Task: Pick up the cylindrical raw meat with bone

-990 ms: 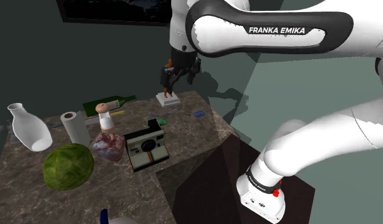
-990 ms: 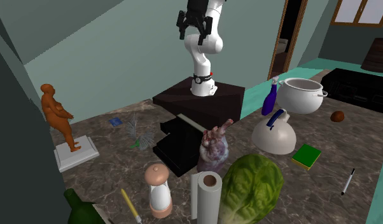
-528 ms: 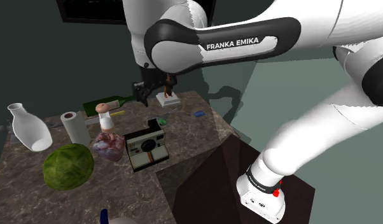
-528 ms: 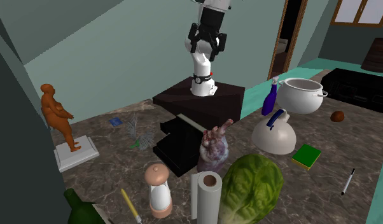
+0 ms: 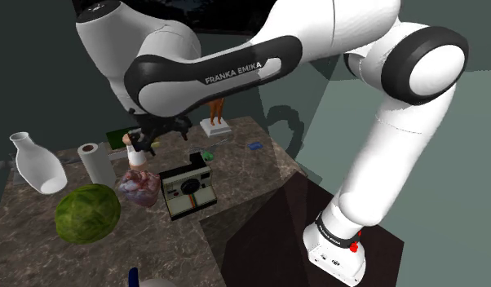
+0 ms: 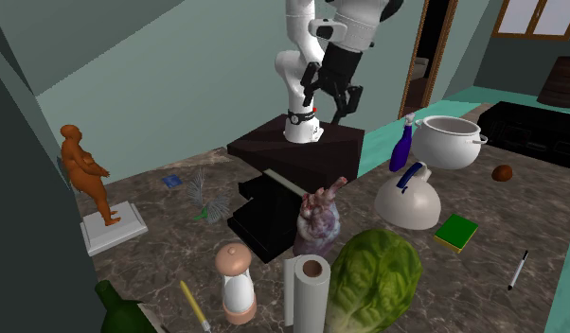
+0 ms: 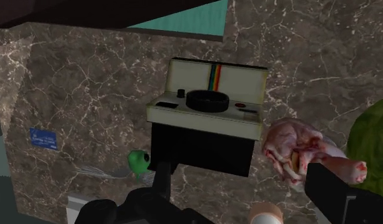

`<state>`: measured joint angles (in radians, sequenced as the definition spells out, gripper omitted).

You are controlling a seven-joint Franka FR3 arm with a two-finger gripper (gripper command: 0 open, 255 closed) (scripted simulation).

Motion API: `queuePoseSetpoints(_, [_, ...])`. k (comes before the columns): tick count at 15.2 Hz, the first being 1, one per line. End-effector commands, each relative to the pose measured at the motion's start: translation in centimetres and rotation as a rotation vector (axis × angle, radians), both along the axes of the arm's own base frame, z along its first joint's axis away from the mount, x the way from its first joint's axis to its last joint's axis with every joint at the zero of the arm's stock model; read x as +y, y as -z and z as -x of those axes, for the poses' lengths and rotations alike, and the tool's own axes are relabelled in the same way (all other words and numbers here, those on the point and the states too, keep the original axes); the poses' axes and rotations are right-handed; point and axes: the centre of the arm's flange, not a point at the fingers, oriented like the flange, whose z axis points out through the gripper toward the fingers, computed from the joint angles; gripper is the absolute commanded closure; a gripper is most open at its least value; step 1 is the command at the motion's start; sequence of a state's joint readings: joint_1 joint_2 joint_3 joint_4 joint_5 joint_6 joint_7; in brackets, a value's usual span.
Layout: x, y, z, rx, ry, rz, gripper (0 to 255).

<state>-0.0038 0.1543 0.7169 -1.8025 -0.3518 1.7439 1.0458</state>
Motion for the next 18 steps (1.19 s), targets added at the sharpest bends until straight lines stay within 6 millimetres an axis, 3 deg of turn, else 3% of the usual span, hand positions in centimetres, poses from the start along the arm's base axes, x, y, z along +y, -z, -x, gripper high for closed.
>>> queuePoseSetpoints(1, [2.3,1.8,-1.5,0.006,0.025,0.018,0])
queuePoseSetpoints(10, [10.9,9.4,-8.2,0.043,0.12,0.093,0])
queuePoseSetpoints(18, [11.0,13.5,-8.3,0.043,0.121,0.093,0])
